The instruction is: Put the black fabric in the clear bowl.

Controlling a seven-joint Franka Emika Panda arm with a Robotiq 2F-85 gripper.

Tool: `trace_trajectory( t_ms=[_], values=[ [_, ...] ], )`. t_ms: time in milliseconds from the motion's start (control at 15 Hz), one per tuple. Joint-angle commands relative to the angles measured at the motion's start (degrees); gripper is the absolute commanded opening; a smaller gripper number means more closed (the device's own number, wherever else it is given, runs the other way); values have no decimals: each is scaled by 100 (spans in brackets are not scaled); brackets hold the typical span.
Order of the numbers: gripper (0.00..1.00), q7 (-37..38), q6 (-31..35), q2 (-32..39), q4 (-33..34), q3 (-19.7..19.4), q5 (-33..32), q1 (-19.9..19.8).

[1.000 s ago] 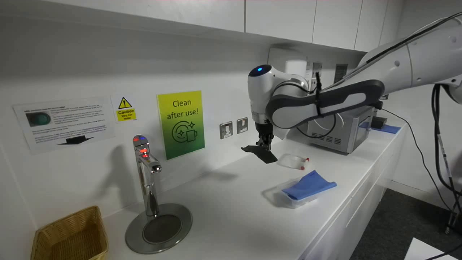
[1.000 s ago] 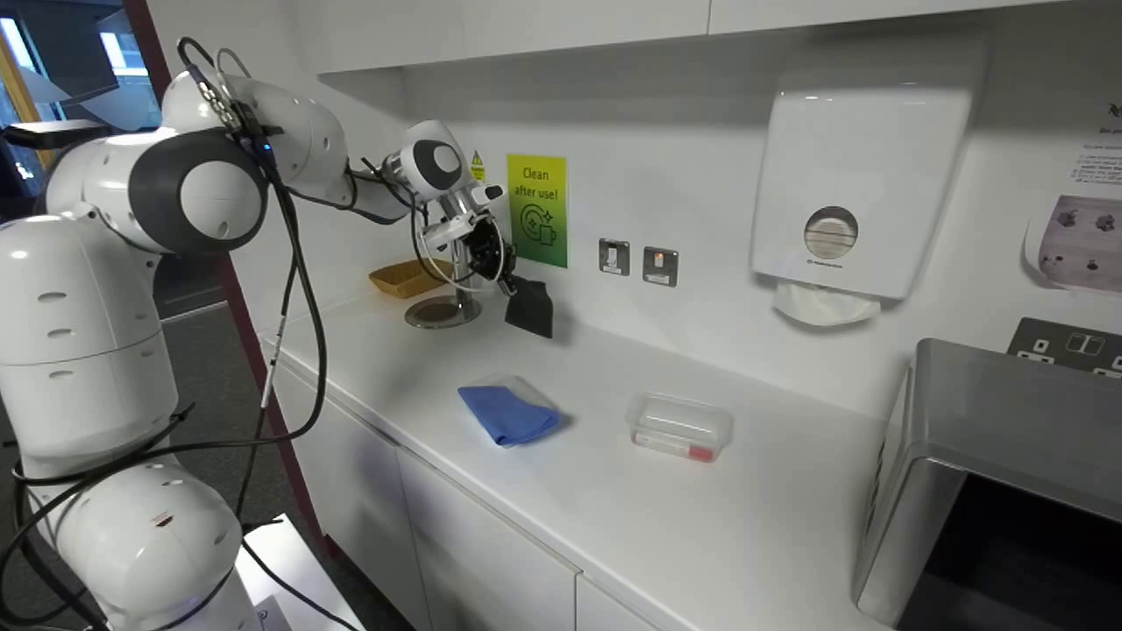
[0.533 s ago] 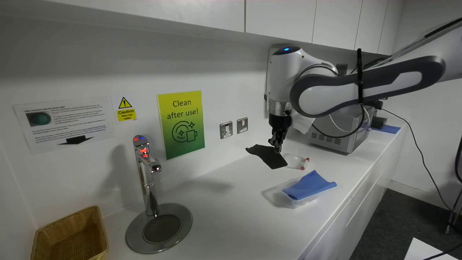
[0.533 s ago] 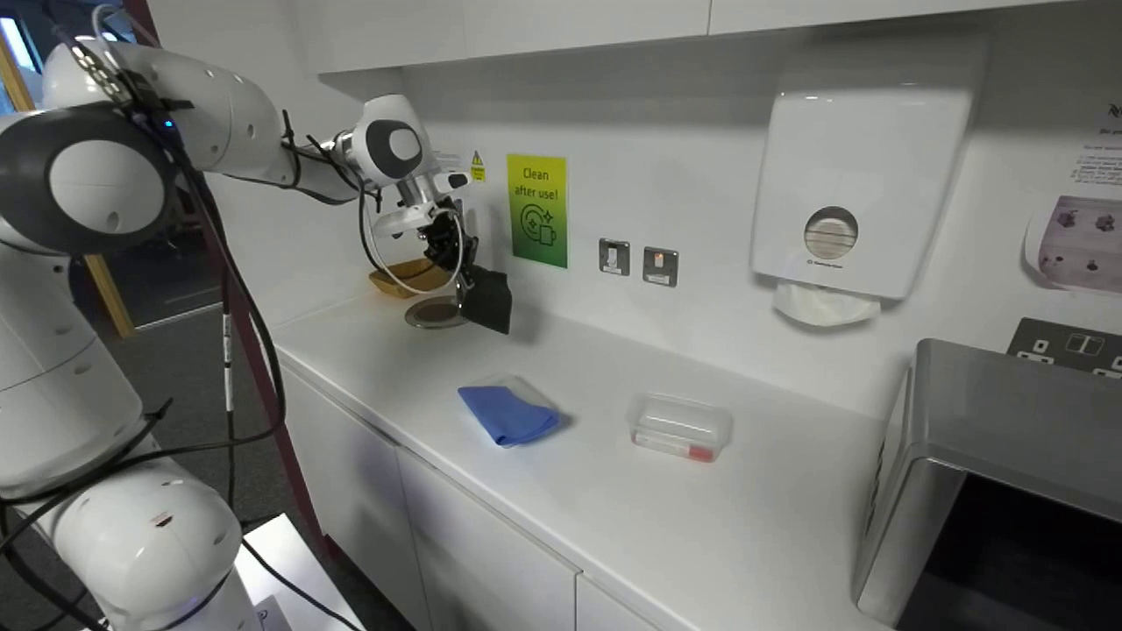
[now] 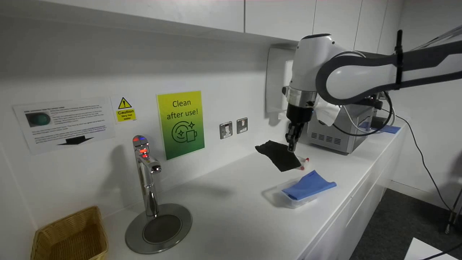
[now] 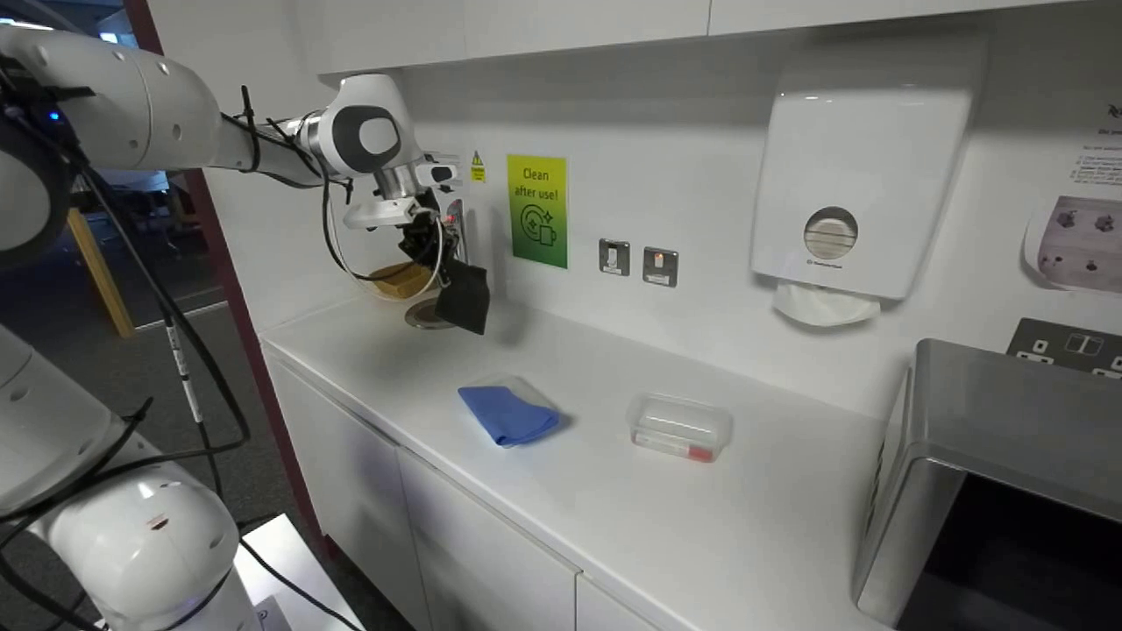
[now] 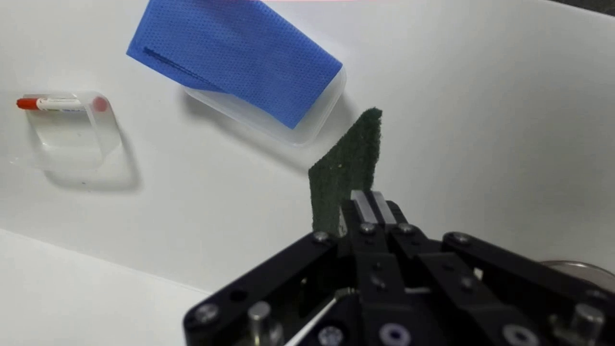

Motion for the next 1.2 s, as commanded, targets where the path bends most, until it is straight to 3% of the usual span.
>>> trace_trajectory(
  t_ms=[0, 333, 667, 1133],
  values=[
    [0, -245, 42, -365, -333, -83, 354, -138],
    [0, 37, 13, -297, -395, -348, 951, -435],
    [0, 146, -26, -195, -417, -518, 1148, -735],
    [0, 534, -90, -213, -479, -458, 1554, -762]
  ],
)
